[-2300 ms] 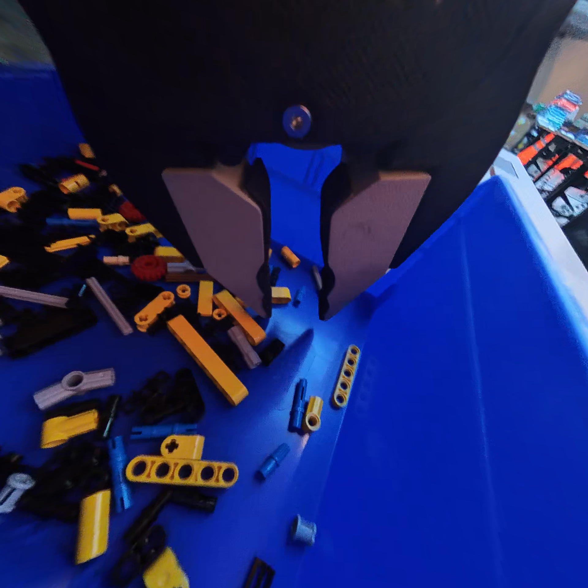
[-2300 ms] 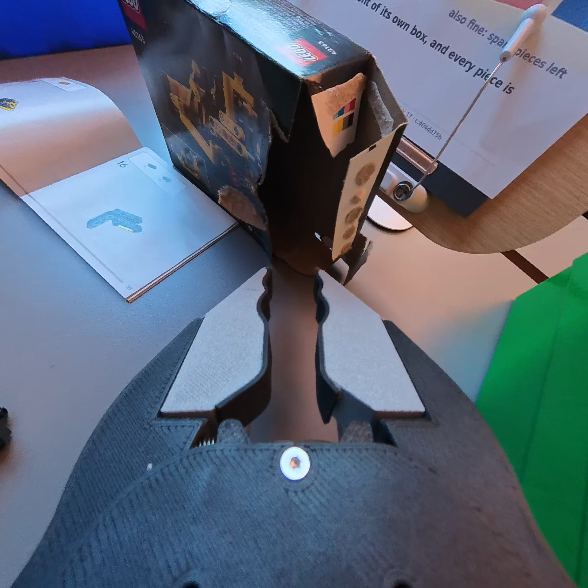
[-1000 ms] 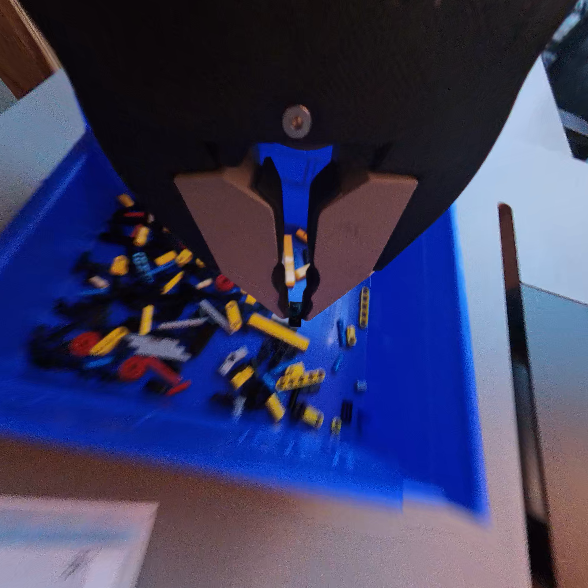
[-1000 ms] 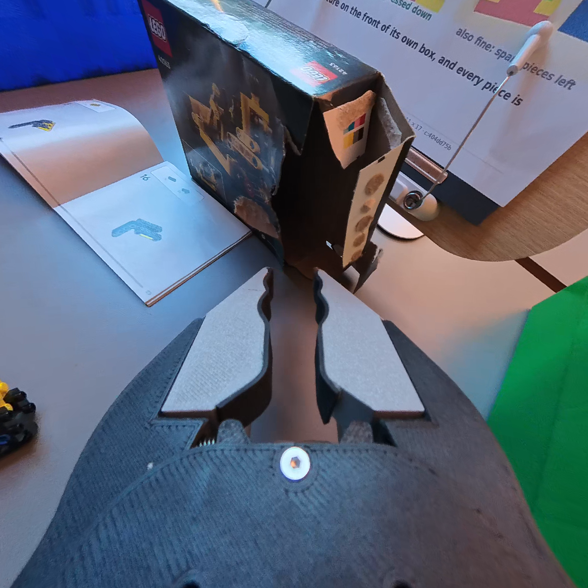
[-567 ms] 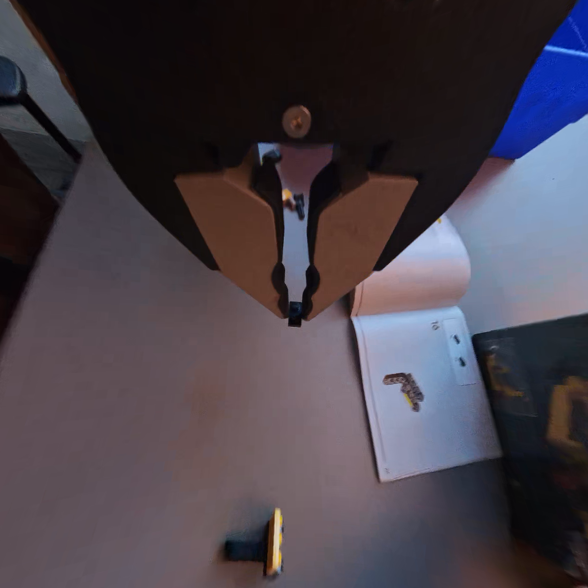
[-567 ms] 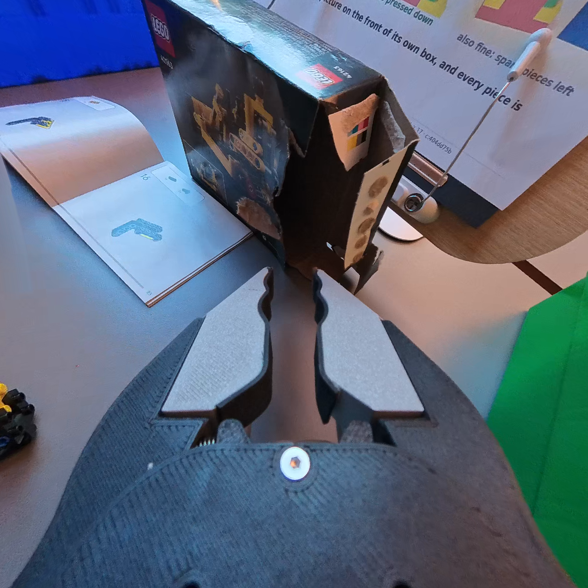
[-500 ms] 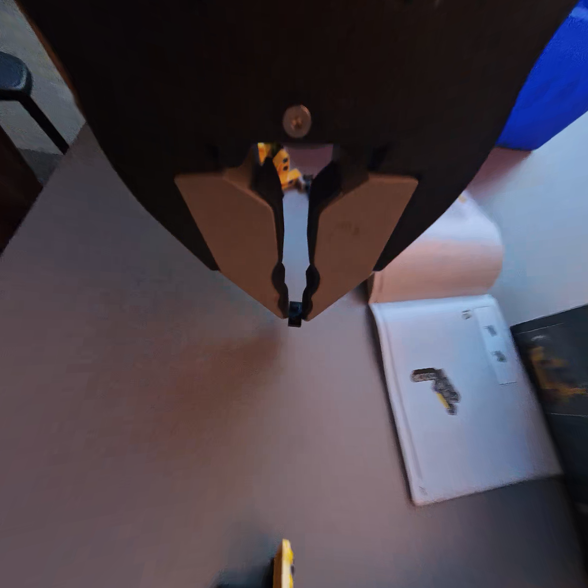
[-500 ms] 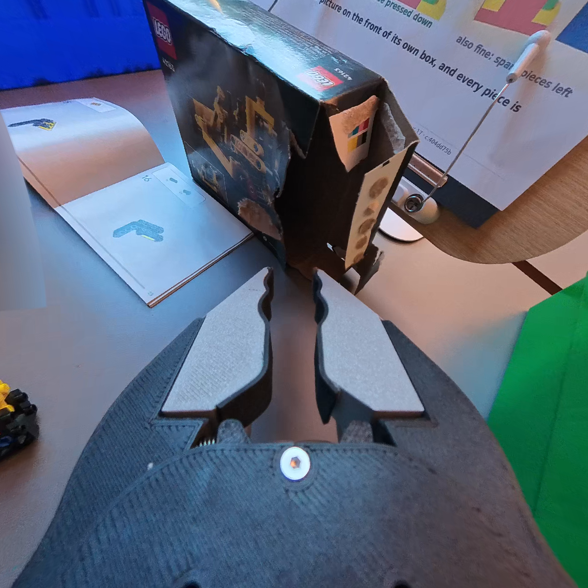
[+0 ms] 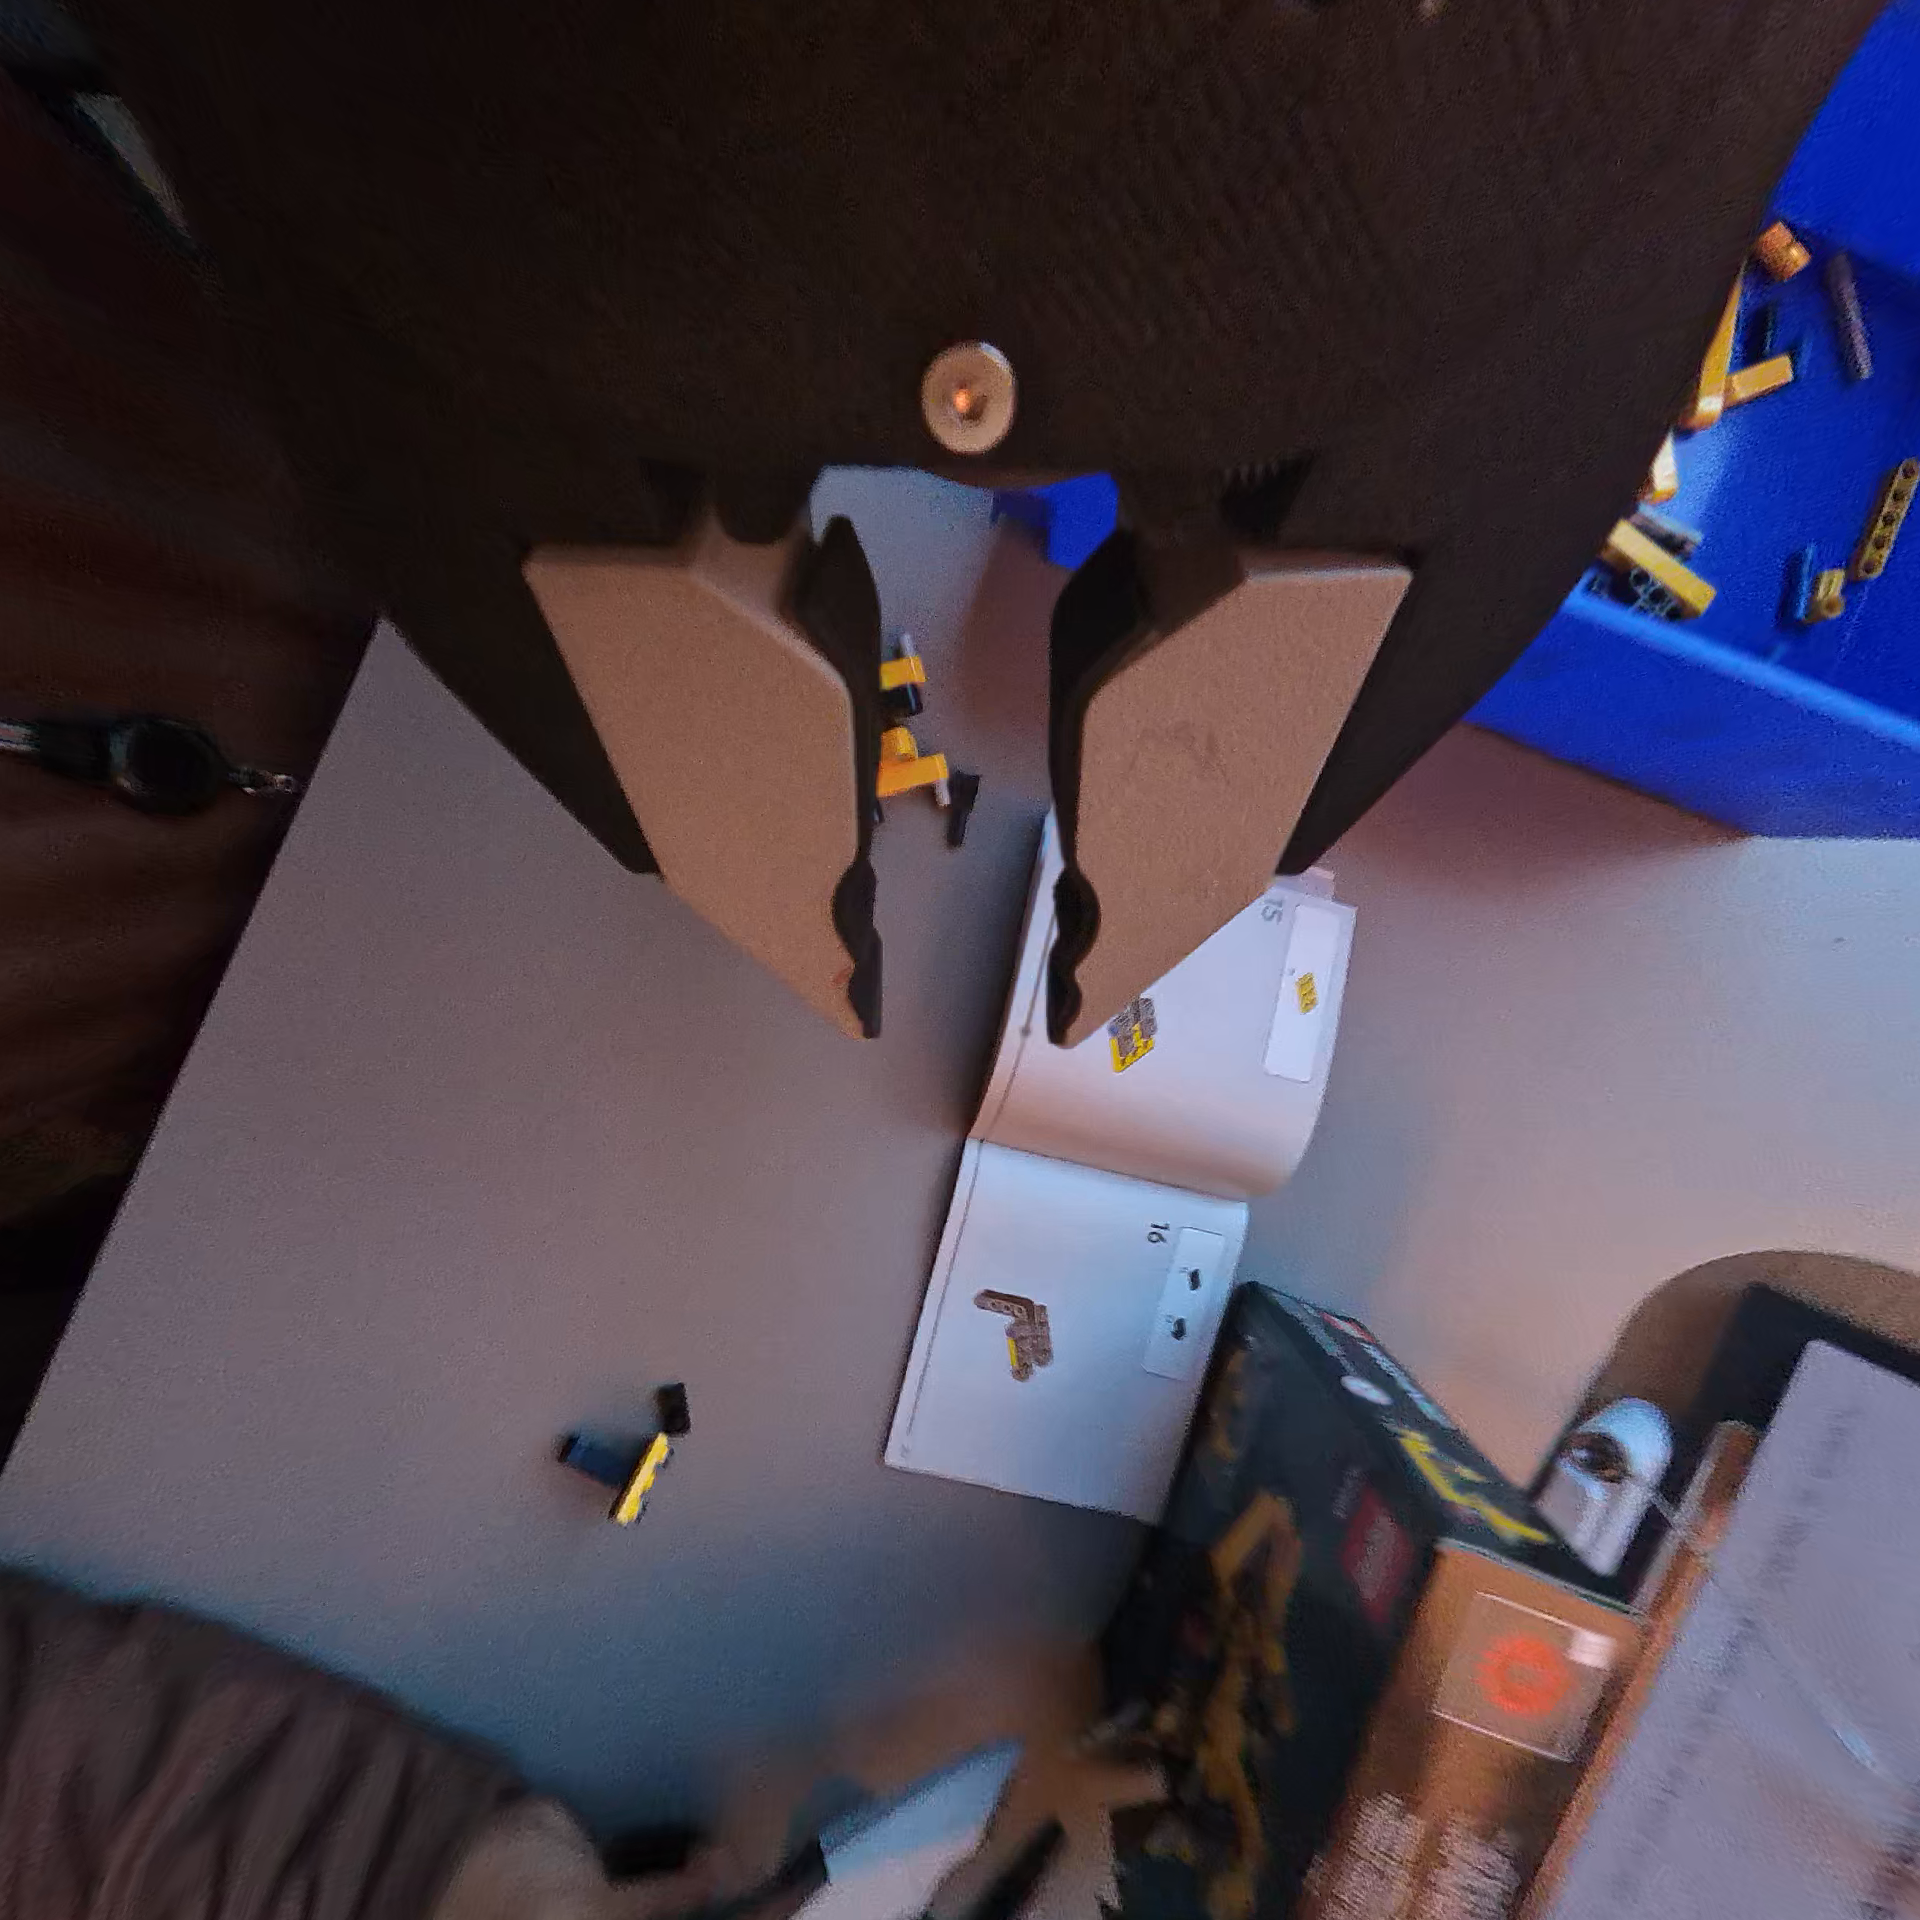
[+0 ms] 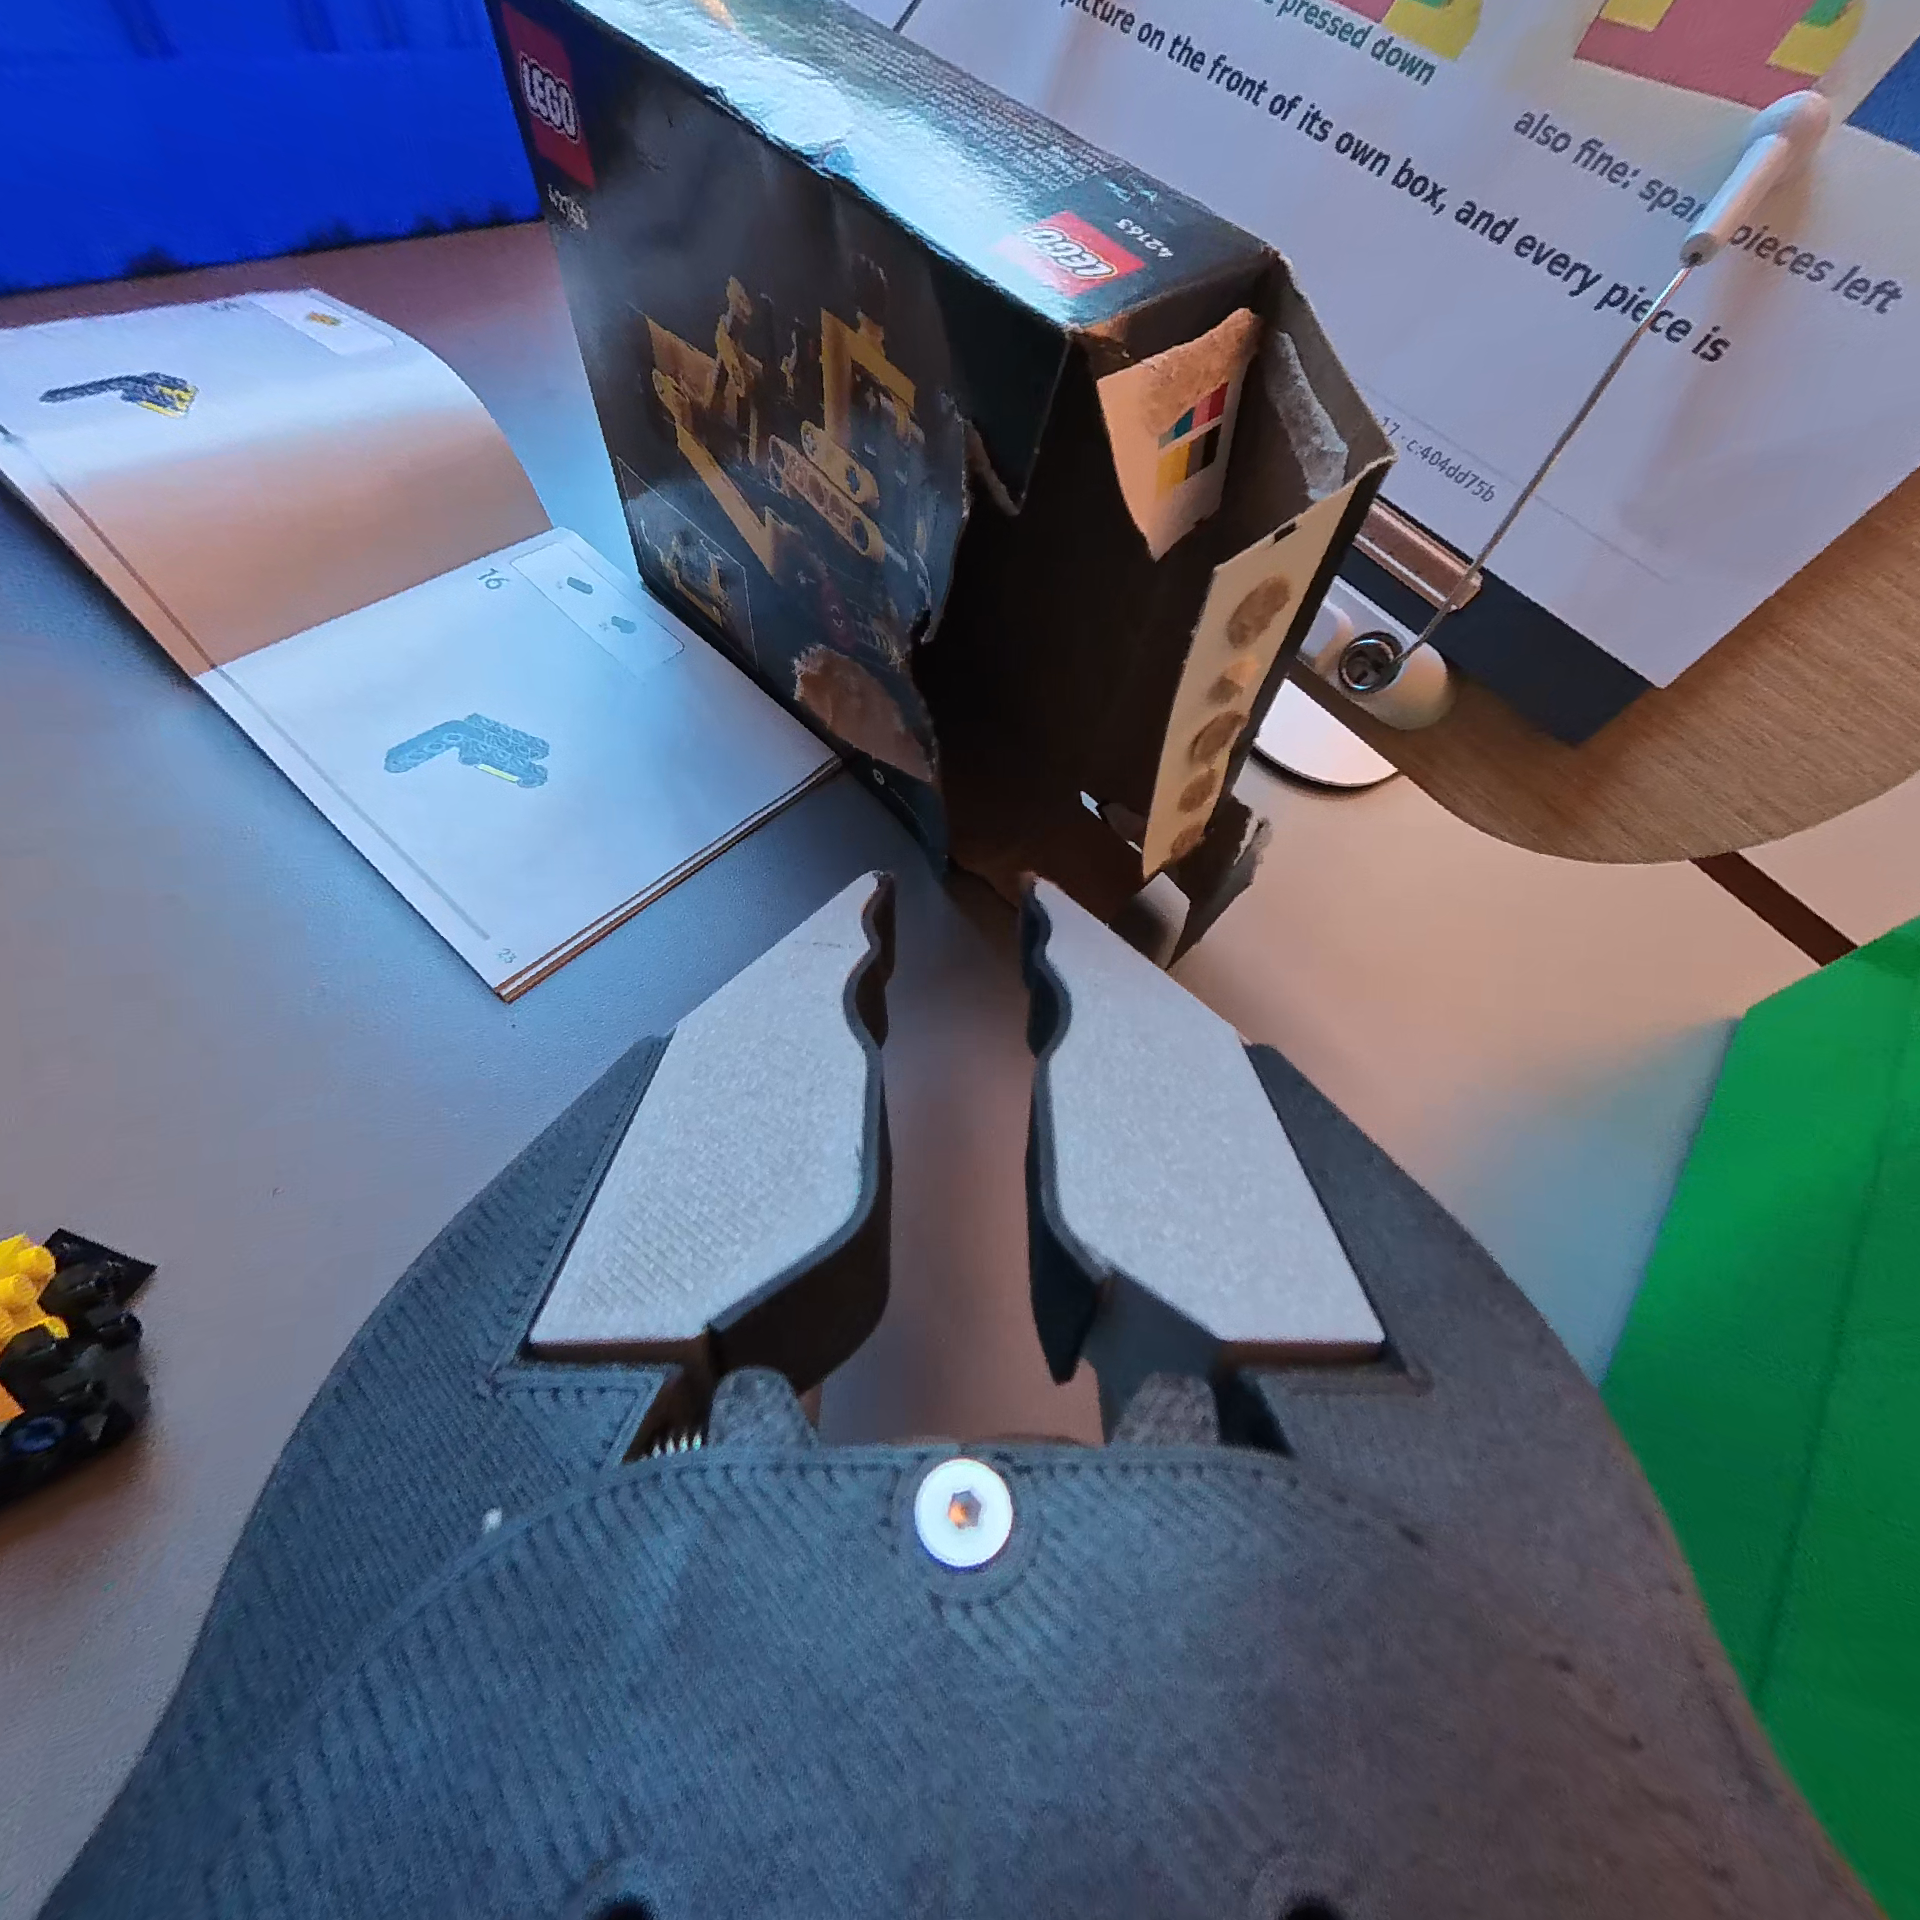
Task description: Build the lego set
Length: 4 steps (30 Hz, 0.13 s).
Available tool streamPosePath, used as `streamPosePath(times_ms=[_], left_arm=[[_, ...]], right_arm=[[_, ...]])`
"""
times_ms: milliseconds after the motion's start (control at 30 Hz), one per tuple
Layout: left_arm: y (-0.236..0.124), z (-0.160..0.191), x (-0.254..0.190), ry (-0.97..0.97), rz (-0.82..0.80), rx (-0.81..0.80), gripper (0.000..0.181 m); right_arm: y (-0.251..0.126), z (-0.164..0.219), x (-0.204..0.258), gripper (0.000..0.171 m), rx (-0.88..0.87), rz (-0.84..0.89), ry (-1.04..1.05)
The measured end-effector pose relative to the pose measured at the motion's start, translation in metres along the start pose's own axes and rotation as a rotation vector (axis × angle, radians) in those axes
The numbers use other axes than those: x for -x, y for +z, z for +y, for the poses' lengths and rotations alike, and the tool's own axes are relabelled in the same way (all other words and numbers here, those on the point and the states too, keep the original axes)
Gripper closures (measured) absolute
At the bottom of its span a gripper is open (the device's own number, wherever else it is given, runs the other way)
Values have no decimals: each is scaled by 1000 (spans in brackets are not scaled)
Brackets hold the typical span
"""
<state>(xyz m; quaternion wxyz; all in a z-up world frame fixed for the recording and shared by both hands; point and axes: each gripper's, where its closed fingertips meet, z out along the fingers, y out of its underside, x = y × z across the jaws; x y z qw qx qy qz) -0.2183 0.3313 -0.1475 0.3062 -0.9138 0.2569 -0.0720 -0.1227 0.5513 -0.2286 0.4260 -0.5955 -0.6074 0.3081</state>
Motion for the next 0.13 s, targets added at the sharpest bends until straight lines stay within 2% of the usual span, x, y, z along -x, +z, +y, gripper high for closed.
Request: streamPosePath(times_ms=[33, 133], left_arm=[[-8, -1, 1, -16, 19, -29, 153], [-10, -4, -9, -42, 128, -78, 162]], right_arm=[[0, 0, 0, 151, 2, -1, 1], [1, 0, 0, 151, 5, -1, 3]])
